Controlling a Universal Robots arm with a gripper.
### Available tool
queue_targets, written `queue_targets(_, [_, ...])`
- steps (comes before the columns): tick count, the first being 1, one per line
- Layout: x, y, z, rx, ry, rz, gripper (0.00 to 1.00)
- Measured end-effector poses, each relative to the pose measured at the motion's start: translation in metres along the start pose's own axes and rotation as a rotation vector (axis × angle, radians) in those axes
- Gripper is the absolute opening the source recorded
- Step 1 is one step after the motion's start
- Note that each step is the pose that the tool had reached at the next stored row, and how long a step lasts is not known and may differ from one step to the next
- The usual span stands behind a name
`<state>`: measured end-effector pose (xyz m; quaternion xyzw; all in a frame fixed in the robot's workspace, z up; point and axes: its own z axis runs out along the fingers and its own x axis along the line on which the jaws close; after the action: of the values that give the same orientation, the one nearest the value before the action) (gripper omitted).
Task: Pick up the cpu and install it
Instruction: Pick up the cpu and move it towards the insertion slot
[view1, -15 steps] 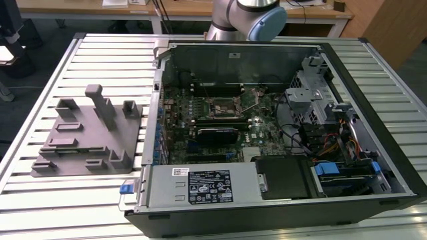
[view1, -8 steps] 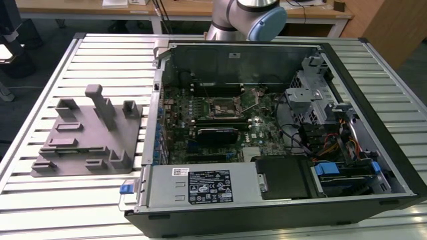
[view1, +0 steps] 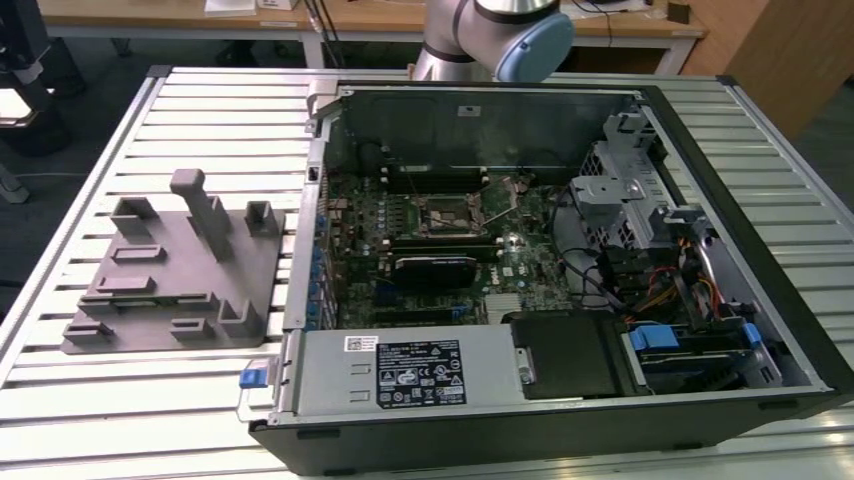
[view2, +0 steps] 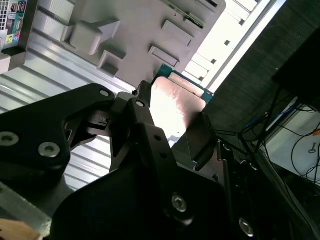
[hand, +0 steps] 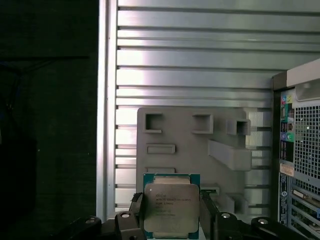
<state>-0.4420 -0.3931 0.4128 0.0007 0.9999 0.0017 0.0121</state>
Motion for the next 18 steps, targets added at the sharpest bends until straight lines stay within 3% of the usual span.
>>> queue_targets(18, [-0.0282, 0.0, 0.0007, 0.0, -0.0001, 0.0, 0.53])
